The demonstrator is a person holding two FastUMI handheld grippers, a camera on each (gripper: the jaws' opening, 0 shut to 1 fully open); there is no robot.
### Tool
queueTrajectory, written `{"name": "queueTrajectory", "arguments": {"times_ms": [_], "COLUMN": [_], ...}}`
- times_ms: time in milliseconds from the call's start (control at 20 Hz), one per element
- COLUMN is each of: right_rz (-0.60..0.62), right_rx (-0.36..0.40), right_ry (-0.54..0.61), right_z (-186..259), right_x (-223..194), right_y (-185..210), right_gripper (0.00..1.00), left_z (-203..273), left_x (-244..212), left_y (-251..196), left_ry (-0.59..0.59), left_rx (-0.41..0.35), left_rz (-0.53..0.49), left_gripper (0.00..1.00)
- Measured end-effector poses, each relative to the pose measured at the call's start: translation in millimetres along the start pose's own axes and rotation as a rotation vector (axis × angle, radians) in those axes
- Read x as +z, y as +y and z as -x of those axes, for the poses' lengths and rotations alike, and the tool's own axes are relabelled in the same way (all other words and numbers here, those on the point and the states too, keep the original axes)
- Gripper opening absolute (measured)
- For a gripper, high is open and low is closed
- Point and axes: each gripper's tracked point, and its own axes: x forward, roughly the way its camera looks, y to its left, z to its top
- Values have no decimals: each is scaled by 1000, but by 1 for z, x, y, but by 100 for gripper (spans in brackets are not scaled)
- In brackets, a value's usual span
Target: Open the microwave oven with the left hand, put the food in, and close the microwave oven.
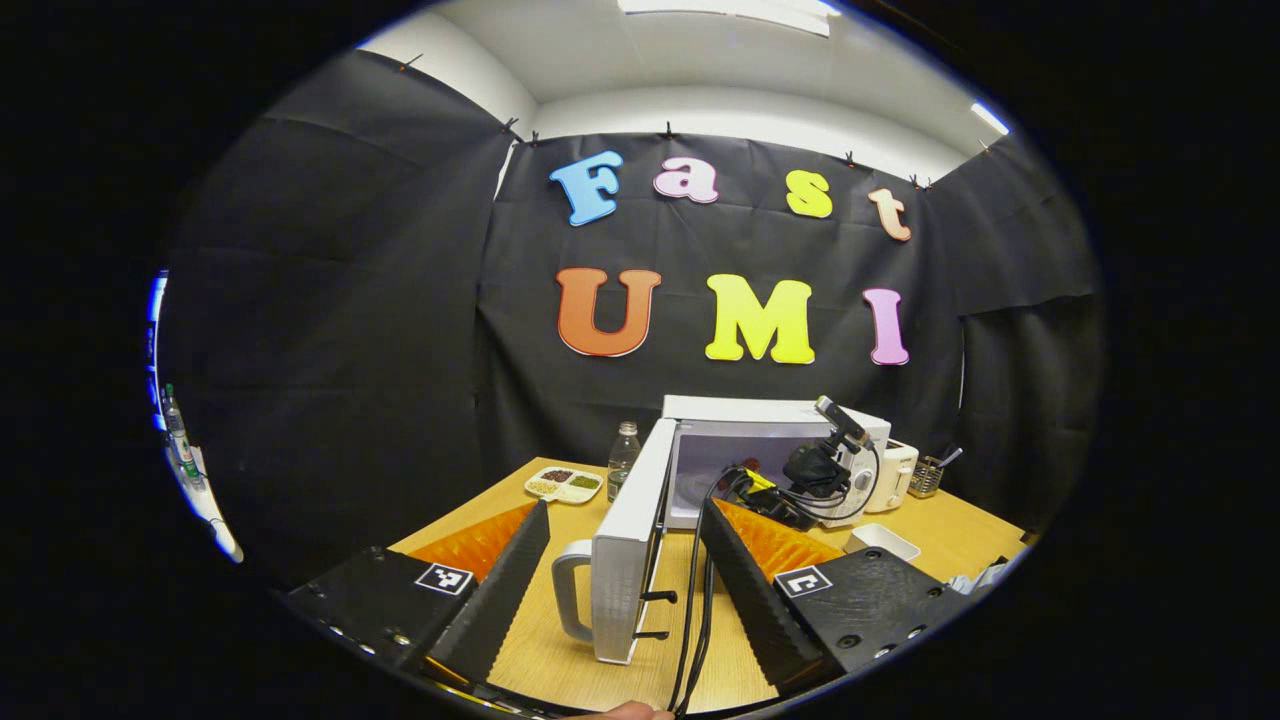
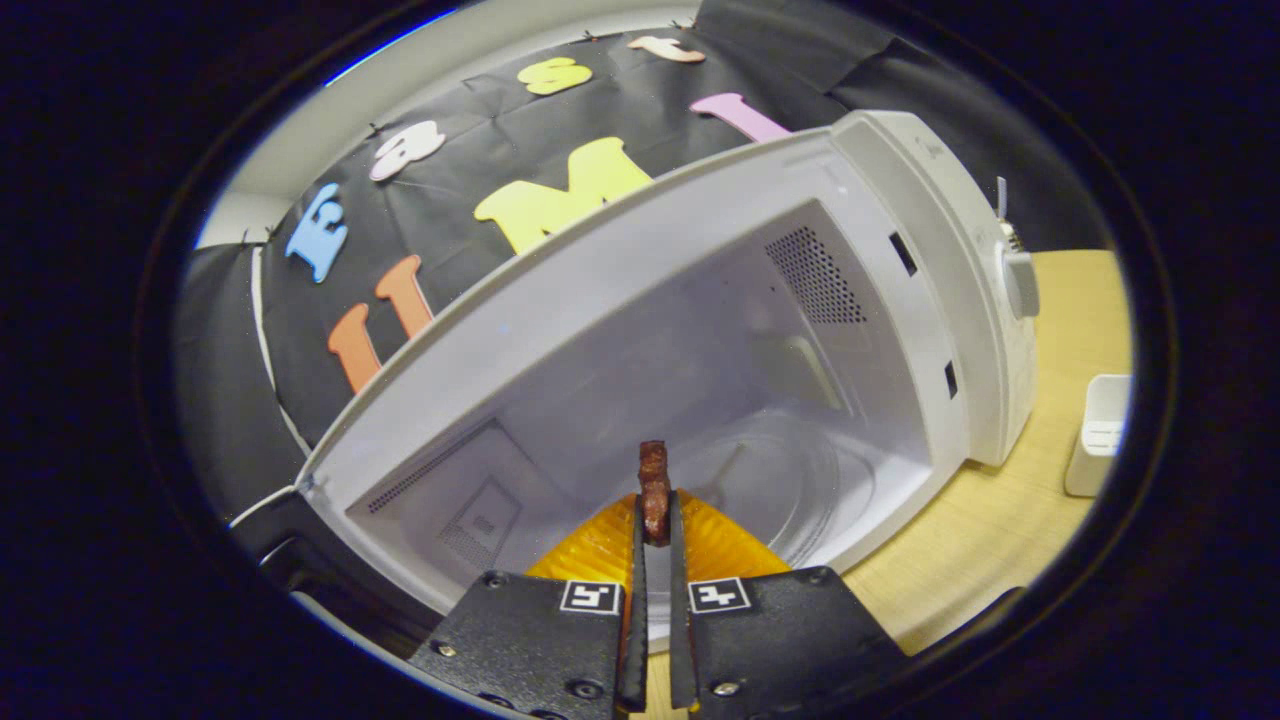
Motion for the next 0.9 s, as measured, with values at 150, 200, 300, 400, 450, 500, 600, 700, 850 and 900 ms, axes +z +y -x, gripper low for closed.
{"name": "queueTrajectory", "arguments": {"times_ms": [150, 200, 300, 400, 450, 500, 600, 700, 850, 900], "right_rz": [-79, -90, -105, -122, -136, -171, -234, -192, -174, -175], "right_rx": [3, -6, -27, -52, -64, -60, -51, -18, -28, -25], "right_ry": [21, 23, 21, 17, 31, 49, 96, 97, 123, 130], "right_z": [-6, -7, -7, -10, -10, -9, -6, -7, 1, 3], "right_x": [-1, -2, 0, 0, -2, -5, -15, -14, -12, -12], "right_y": [-3, -5, -10, -19, -21, -22, -19, -7, -12, -12], "right_gripper": [4, 14, 5, 23, 25, 19, 39, 70, 94, 93], "left_z": [-3, -3, -6, -5, -4, -4, -5, -4, -3, -2], "left_x": [-3, -6, -12, -11, -11, -12, -13, -15, -16, -17], "left_y": [-3, -5, -6, -7, -10, -12, -14, -14, -13, -13], "left_ry": [-1, 10, 23, 20, 20, 22, 26, 32, 42, 44], "left_rx": [-11, -17, -18, -15, -20, -26, -26, -21, -14, -16], "left_rz": [25, 30, 22, 6, 4, 6, 7, 4, 28, 39], "left_gripper": [94, 94, 94, 94, 94, 94, 94, 94, 94, 94]}}
